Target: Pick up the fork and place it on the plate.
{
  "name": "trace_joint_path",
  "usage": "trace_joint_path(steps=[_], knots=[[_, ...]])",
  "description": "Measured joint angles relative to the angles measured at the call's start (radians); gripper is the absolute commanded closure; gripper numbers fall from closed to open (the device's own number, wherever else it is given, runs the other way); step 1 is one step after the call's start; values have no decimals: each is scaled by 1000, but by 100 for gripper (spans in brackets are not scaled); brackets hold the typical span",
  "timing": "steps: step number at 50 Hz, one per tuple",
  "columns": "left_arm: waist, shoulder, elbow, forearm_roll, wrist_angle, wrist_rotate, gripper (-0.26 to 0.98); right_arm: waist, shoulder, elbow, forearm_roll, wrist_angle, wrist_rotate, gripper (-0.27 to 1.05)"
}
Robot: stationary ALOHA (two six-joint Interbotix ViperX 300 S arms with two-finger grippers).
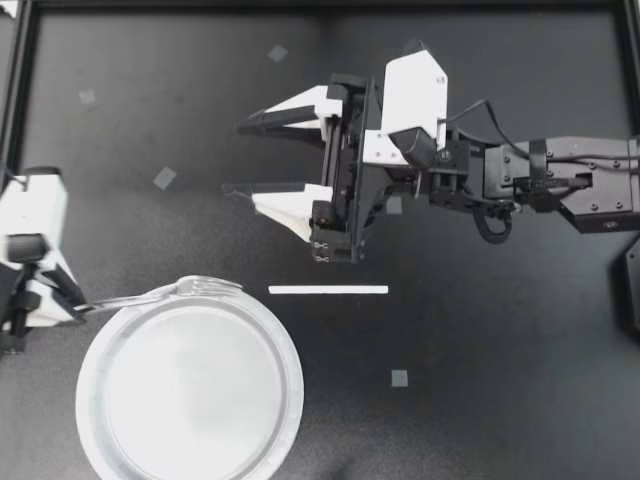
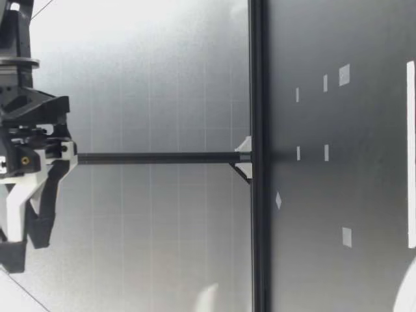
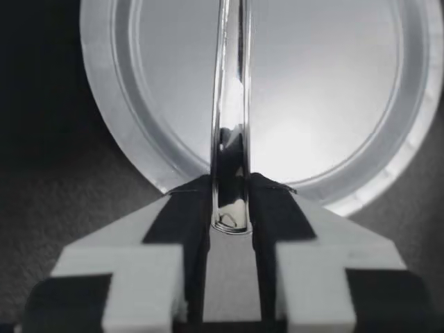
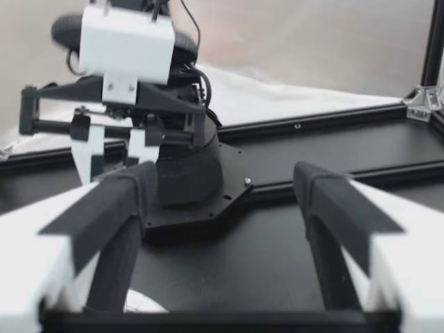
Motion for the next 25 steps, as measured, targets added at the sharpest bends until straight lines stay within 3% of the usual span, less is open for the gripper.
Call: trace_joint_path(steps=[10, 25], knots=[[0, 161, 0, -46, -41, -37, 69, -2, 0, 8, 0, 2, 0, 3], [-2, 307, -26, -100, 74, -67, 69, -2, 0, 9, 0, 3, 0, 3]])
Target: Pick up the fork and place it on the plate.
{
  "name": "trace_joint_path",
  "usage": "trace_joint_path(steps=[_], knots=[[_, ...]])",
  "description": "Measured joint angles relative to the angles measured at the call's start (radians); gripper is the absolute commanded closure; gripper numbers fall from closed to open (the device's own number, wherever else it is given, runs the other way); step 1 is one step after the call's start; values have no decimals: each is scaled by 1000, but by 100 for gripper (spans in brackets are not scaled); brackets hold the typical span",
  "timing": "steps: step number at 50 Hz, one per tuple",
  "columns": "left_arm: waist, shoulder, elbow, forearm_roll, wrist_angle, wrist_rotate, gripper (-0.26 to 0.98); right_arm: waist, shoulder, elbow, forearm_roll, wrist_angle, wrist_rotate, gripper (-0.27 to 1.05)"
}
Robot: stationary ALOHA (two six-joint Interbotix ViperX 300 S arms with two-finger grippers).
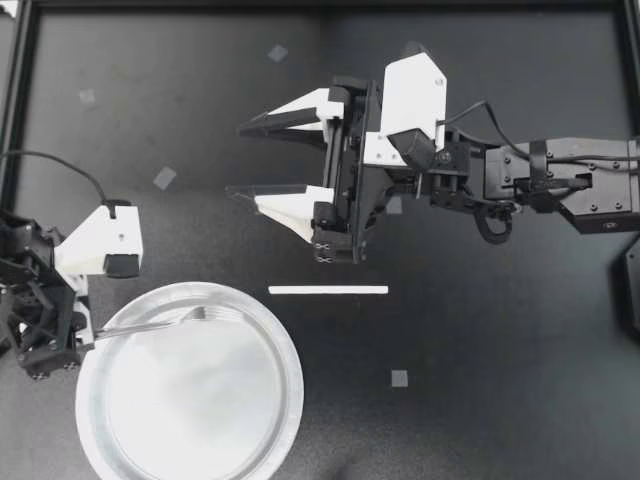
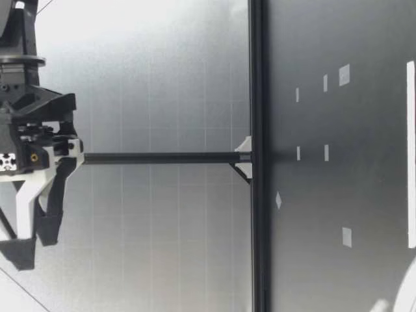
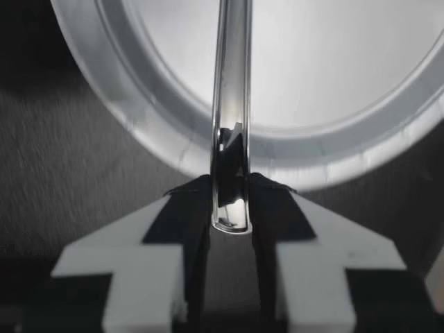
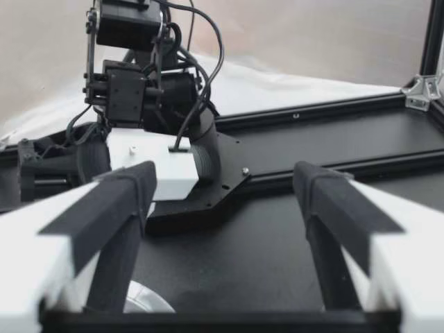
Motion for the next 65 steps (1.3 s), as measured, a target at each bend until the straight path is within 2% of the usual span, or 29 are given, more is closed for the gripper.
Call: trace_joint_path(steps=[7, 17, 44, 51, 60, 65], knots=[[0, 20, 3, 0, 37, -26, 69, 0, 0, 3, 0, 0, 0, 3], [0, 20, 28, 0, -72, -28, 69, -5, 0, 2, 0, 0, 3, 3], [0, 9, 43, 6, -77, -87, 69, -12, 0, 9, 0, -2, 41, 3], [0, -41, 23, 67, -40, -106, 69, -15, 0, 9, 0, -2, 43, 3], [0, -101, -48, 224, 184, -218, 69, -25, 8, 11, 2, -2, 43, 3], [-12, -104, -48, 244, 222, -227, 69, -26, 11, 9, 2, -2, 43, 3]])
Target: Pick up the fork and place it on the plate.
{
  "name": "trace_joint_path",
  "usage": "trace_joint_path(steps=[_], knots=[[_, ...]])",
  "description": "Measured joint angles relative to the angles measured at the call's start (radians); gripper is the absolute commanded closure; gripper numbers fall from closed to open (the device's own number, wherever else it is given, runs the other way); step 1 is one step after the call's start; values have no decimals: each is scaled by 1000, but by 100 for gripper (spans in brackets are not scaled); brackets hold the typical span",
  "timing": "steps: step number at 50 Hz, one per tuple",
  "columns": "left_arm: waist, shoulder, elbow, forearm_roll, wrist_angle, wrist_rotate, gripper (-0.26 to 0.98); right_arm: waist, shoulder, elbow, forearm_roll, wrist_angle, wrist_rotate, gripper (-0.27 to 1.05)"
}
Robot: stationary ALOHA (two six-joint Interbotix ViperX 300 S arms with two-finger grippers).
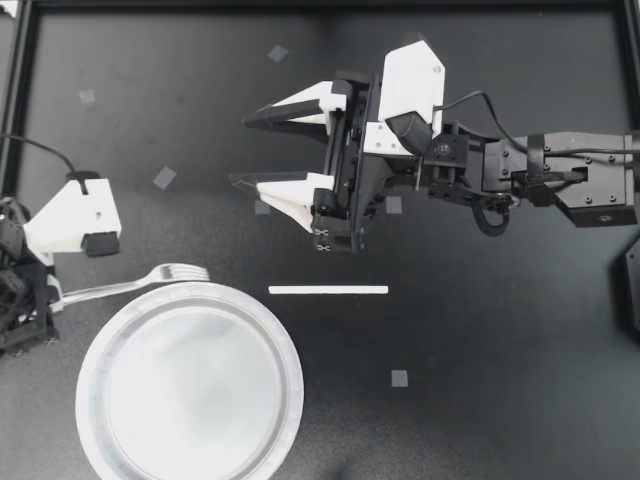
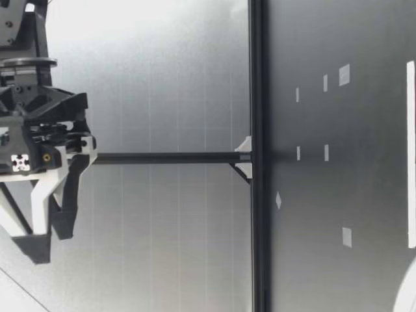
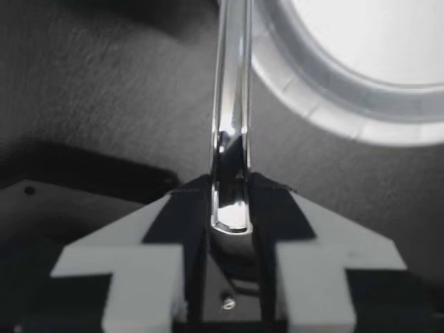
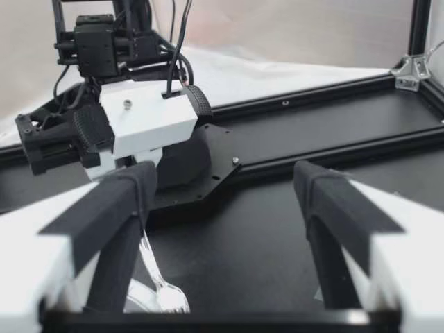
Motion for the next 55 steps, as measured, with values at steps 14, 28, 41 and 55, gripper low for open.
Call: trace_joint_path(steps=[14, 28, 41, 55], knots=[[-146, 71, -2, 3, -49, 21, 69, -11, 9, 0, -2, 0, 0, 3], [-244, 160, 0, 5, -166, 5, 69, -12, 14, 0, 0, -2, 9, 3], [-305, 204, 5, 6, -178, -32, 69, -14, 21, 0, 0, -3, 18, 3], [-307, 207, 35, 6, -153, -34, 69, -12, 23, 2, 0, -9, 25, 3]])
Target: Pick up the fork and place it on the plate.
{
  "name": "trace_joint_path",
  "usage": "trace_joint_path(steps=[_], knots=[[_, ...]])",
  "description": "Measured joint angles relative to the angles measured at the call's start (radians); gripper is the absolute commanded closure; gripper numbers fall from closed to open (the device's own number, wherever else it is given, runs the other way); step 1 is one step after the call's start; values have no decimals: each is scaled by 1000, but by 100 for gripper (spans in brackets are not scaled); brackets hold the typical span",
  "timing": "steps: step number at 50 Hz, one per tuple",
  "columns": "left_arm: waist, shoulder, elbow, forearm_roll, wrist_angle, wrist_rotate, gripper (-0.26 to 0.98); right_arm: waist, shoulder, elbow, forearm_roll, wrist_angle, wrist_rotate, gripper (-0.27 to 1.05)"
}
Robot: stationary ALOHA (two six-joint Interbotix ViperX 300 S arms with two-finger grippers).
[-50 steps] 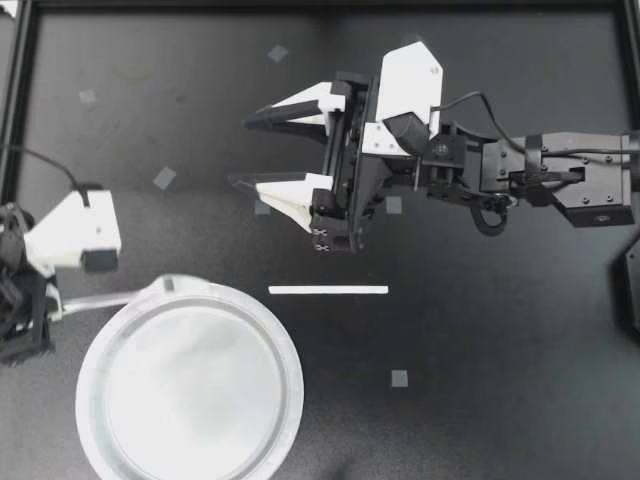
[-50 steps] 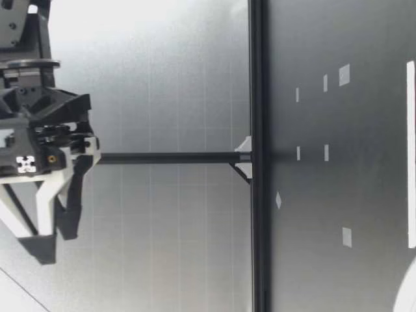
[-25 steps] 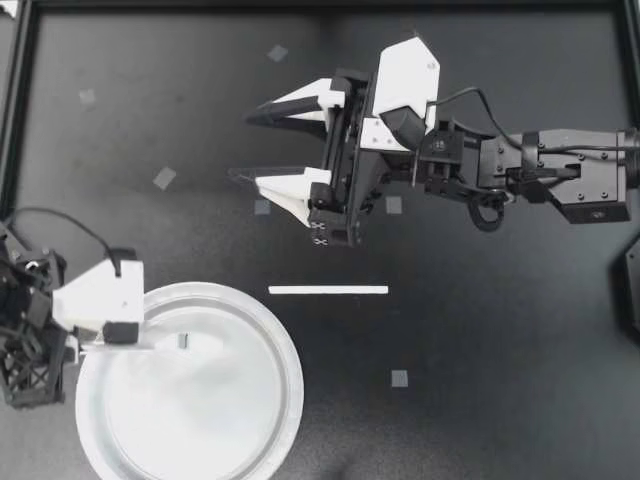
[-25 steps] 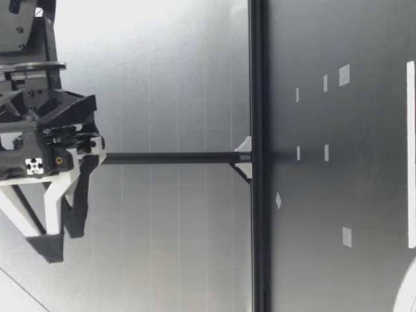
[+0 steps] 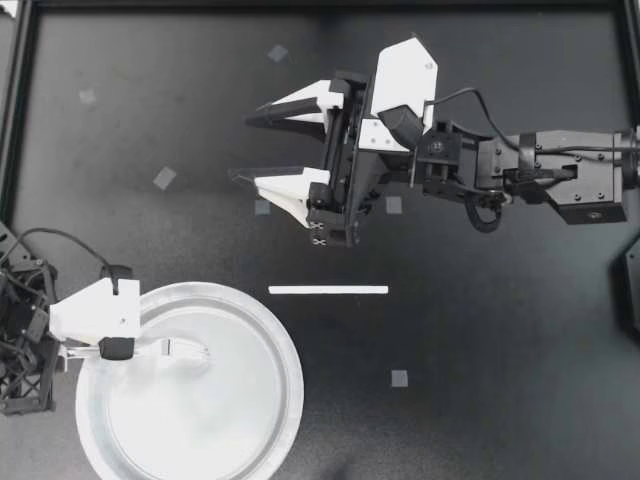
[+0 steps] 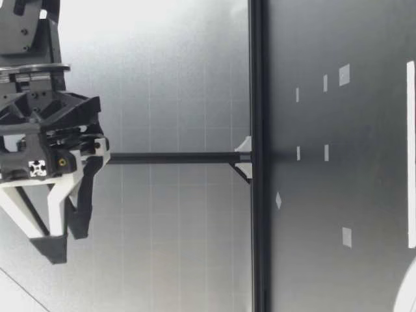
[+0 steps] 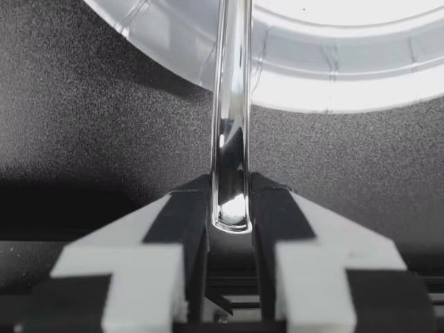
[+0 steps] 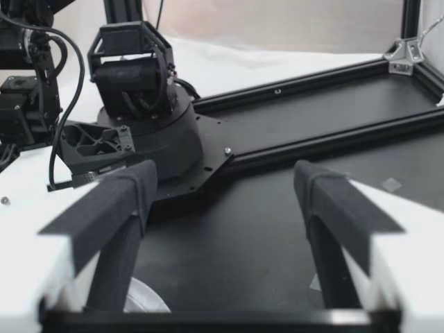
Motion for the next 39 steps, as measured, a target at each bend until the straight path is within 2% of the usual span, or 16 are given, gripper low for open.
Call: trace_joint_path(steps=[16, 28, 34, 39], knots=[[0, 41, 25, -3, -51, -14, 69, -2, 0, 2, -2, -15, 21, 3], [0, 77, 28, -38, -55, -46, 67, -2, -2, 2, -2, -15, 21, 3], [0, 77, 26, -46, -55, -46, 55, 0, 0, 0, -2, -15, 21, 3], [0, 77, 25, -46, -57, -46, 35, -2, 0, 2, -2, -15, 21, 3]])
